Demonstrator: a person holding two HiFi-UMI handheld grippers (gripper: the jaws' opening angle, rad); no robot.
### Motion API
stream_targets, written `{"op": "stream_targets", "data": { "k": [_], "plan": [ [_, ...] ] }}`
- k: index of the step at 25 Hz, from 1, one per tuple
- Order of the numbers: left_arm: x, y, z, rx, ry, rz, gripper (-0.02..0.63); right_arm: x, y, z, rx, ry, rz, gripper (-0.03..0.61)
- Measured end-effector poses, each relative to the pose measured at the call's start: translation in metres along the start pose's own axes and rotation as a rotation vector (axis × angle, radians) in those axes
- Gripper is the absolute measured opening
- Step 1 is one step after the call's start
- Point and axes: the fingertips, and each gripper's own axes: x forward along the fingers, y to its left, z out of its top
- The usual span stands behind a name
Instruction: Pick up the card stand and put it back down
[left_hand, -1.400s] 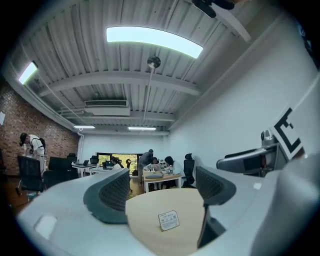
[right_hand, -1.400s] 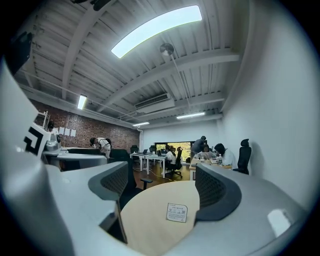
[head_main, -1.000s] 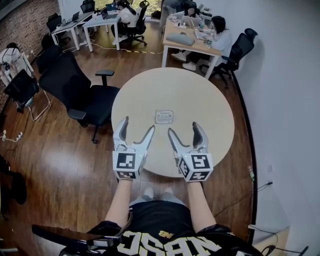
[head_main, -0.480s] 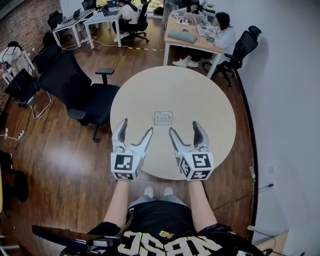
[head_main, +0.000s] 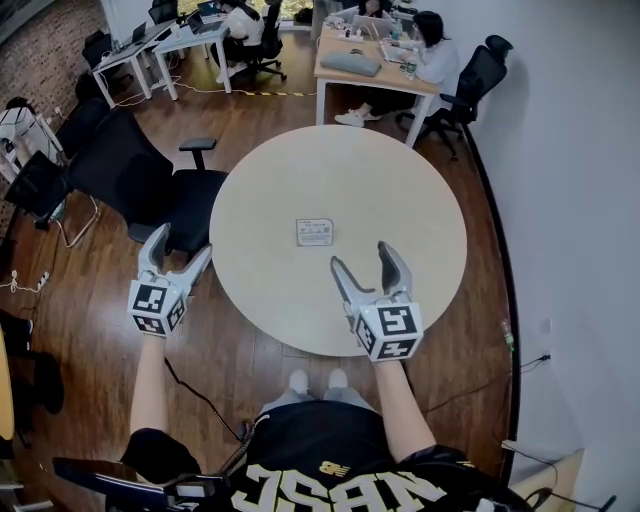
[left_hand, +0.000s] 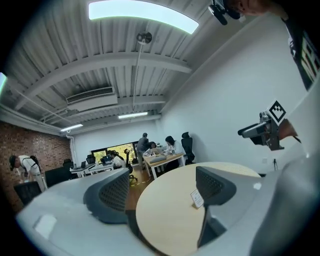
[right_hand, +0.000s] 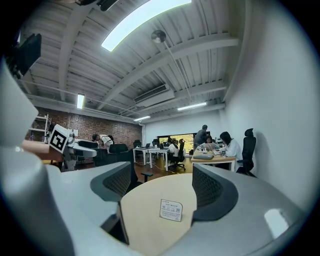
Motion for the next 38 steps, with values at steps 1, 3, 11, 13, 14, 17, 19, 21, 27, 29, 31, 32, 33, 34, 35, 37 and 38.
{"op": "stream_targets", "data": {
  "k": [1,3,11,13,14,17,19,21,27,29,31,32,33,34,35,37,38],
  "plan": [
    [-0.003,0.013,-0.003,0.028,0.026,-0.006,0.427,0.0,-0.004,-0.002,0.004,0.003,-0.004,0.39],
    [-0.008,0.036,-0.008,0.077,0.071,-0.025,0.431,0.001,-0.011,-0.007,0.014,0.01,-0.012,0.39],
    [0.007,0.066,-0.012,0.105,0.144,-0.165,0.443,0.008,-0.038,-0.036,0.032,0.076,-0.025,0.388],
    [0.013,0.066,-0.016,0.121,0.169,-0.204,0.455,0.01,-0.039,-0.042,0.04,0.089,-0.027,0.388],
    [0.016,0.066,-0.018,0.12,0.179,-0.222,0.46,0.012,-0.04,-0.046,0.046,0.096,-0.028,0.388],
    [0.03,0.067,-0.027,0.109,0.206,-0.263,0.473,0.011,-0.042,-0.06,0.062,0.121,-0.031,0.388],
    [0.04,0.067,-0.034,0.114,0.231,-0.283,0.477,0.01,-0.042,-0.072,0.073,0.144,-0.027,0.388],
    [0.053,0.064,-0.044,0.126,0.256,-0.312,0.476,0.009,-0.044,-0.085,0.084,0.167,-0.025,0.388],
    [0.099,0.034,-0.084,0.111,0.308,-0.415,0.469,0.001,-0.053,-0.124,0.12,0.237,-0.049,0.388],
    [0.116,0.024,-0.097,0.103,0.325,-0.448,0.469,0.001,-0.057,-0.133,0.134,0.251,-0.06,0.388],
    [0.135,0.014,-0.112,0.097,0.339,-0.476,0.457,0.001,-0.063,-0.144,0.149,0.265,-0.071,0.388],
    [0.145,0.008,-0.12,0.093,0.343,-0.49,0.456,0.002,-0.066,-0.151,0.155,0.276,-0.075,0.388],
    [0.156,0.0,-0.128,0.087,0.344,-0.507,0.455,0.001,-0.068,-0.16,0.158,0.29,-0.08,0.388],
    [0.167,-0.008,-0.136,0.08,0.345,-0.525,0.446,0.001,-0.07,-0.168,0.159,0.307,-0.085,0.388],
    [0.177,-0.016,-0.144,0.073,0.345,-0.544,0.44,0.001,-0.072,-0.177,0.158,0.323,-0.089,0.388],
    [0.195,-0.032,-0.161,0.062,0.352,-0.58,0.433,0.003,-0.072,-0.191,0.162,0.352,-0.09,0.388],
    [0.203,-0.041,-0.17,0.058,0.356,-0.597,0.429,0.004,-0.072,-0.197,0.168,0.363,-0.09,0.388]
  ]
}}
